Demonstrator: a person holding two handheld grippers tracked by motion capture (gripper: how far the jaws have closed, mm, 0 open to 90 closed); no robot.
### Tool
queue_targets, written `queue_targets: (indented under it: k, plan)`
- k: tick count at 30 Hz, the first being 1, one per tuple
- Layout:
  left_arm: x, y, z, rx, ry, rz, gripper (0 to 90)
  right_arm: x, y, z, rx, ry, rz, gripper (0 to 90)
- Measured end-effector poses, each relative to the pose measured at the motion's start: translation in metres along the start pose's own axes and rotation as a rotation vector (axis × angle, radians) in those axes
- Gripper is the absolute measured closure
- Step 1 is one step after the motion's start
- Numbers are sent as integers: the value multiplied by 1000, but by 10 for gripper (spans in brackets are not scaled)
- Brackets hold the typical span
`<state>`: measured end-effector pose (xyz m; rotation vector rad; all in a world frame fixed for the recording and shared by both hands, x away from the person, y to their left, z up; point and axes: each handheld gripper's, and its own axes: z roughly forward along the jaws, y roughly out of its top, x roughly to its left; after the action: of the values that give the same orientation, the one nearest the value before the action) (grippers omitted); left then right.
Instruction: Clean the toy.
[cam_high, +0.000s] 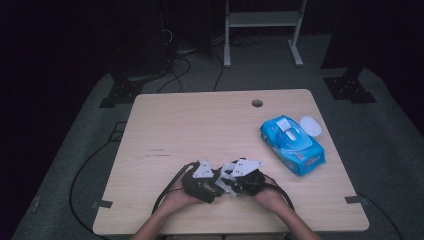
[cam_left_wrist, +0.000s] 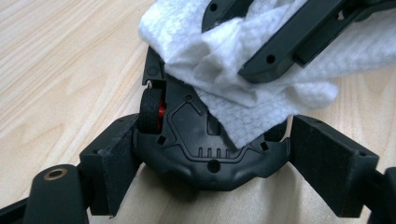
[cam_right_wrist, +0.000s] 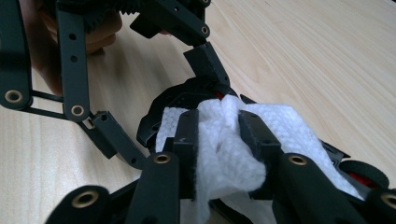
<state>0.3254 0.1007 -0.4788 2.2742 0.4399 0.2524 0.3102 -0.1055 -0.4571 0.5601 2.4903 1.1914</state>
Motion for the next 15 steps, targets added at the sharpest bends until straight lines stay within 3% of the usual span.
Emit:
queue_targets:
  k: [2, 9, 11, 13, 15]
  plan:
    - [1, -1, 0, -1, 1, -4, 230, -1, -1, -1, -1, 4, 14, 721]
    - [2, -1, 2, -2, 8, -2, 238, -3, -2, -1, -9, -21, 68, 780]
    - [1, 0, 1, -1, 11, 9, 239, 3, 0, 0, -2, -30, 51, 782]
    - [1, 0, 1, 1, 14, 19, 240, 10, 2, 2, 5, -5, 22, 780]
    - [0, 0, 1, -3, 19, 19, 239, 15, 4, 2, 20, -15, -31, 781]
